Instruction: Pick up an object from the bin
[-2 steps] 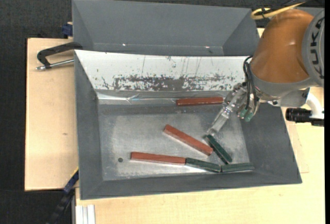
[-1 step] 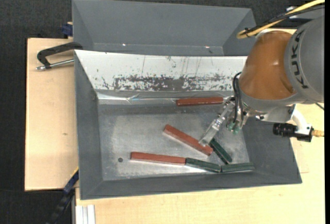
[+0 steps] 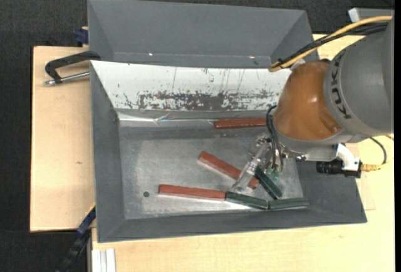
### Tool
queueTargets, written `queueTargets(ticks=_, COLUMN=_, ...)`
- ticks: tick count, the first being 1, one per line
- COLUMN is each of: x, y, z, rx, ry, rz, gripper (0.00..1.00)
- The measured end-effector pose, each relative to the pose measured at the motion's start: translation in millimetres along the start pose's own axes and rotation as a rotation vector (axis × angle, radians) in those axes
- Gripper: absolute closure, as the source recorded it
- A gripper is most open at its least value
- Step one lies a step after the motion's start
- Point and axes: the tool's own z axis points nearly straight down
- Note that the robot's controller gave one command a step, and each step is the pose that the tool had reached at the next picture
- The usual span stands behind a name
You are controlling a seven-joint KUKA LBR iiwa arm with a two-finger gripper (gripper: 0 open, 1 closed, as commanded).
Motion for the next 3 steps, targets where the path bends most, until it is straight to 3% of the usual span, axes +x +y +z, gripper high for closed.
queueTargets(ticks=1, x=16.2, y=3, z=25, rx=0.002, ry=0.003, rz=0.070, gripper=1.00)
queueTargets(ticks=2, x=16.3, y=3, z=25, rx=0.002, ry=0.003, rz=0.070, gripper=1.00)
queueTargets(ticks=3, x=4.8, y=3, z=-17, rx=0.003, ry=0.003, rz=0.098, gripper=1.00)
